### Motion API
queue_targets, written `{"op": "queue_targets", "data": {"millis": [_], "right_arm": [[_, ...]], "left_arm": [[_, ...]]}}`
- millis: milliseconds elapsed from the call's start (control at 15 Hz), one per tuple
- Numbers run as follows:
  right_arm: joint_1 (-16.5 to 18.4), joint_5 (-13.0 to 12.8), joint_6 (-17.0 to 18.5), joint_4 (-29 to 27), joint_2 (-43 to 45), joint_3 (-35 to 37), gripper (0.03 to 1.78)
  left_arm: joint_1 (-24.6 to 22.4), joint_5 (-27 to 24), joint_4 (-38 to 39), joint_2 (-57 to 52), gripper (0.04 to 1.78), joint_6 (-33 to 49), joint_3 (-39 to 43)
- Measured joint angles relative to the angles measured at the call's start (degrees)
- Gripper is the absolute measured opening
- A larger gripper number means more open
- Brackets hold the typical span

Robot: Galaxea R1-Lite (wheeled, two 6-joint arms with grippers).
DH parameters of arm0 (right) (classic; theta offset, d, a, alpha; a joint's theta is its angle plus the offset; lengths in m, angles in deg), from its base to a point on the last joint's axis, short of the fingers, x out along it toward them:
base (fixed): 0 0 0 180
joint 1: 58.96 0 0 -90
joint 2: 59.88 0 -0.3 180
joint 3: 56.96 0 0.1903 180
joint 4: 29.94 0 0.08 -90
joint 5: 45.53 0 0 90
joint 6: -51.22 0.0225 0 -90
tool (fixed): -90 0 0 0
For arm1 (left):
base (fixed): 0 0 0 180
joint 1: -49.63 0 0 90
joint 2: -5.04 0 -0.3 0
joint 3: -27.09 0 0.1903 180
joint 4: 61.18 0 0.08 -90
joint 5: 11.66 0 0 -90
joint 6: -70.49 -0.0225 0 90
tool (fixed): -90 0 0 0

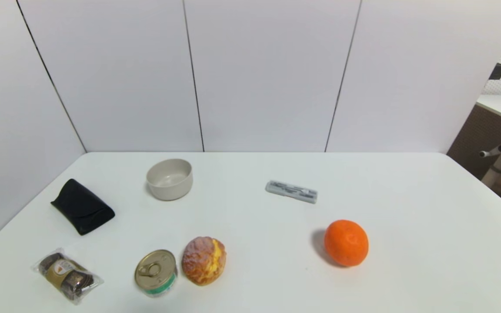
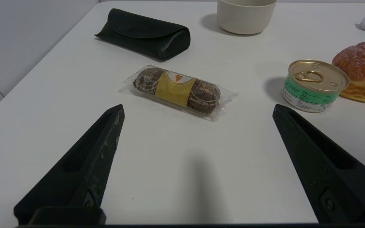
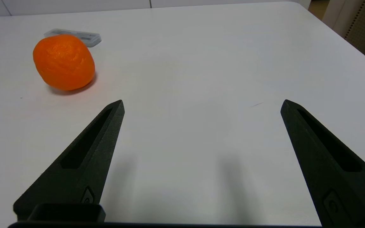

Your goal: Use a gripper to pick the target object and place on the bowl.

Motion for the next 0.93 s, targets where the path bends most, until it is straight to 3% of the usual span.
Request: {"op": "queue_targets", "data": {"millis": [933], "right_arm": [[0.00, -0.02, 0.02, -0.02, 0.00, 0.00, 1.71]], "left_arm": [[-0.02, 0.02, 0.02, 0.00, 1.69, 1.97, 0.00]]}}
